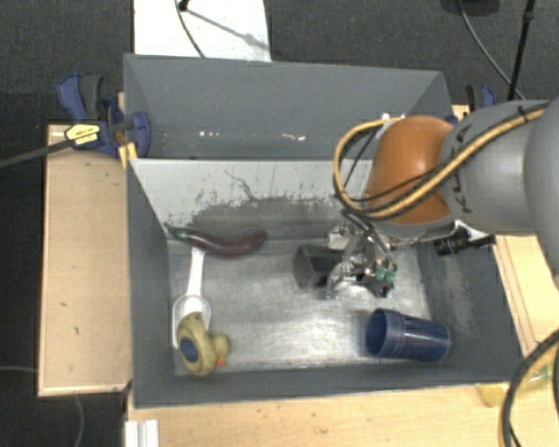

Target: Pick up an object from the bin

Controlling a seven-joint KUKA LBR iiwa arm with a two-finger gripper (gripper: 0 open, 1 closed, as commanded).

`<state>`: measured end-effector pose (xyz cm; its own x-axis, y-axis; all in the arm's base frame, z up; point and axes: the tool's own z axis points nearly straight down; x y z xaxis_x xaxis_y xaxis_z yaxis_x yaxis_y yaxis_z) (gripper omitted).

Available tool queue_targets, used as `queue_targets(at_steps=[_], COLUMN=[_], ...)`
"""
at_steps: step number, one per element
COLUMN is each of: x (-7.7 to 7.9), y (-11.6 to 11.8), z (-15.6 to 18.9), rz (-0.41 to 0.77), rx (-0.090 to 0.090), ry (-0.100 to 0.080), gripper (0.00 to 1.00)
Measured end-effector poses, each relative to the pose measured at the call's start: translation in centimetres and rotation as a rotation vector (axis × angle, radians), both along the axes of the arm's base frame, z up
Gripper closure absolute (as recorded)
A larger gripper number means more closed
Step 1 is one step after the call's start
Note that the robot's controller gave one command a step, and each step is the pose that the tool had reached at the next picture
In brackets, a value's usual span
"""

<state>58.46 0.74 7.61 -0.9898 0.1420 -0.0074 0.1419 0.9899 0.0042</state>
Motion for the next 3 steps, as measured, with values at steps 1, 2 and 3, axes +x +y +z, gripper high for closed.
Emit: queue_targets(at_steps=[1, 2, 3], x=[0.0, 0.0, 0.0], y=[0.0, 0.2, 0.2], z=[0.0, 9.3, 9.3], rz=[-0.001, 0.016, 0.015], rx=[0.000, -0.003, -0.003], ry=[0.000, 0.012, 0.012], gripper=[1.00, 1.00, 1.00])
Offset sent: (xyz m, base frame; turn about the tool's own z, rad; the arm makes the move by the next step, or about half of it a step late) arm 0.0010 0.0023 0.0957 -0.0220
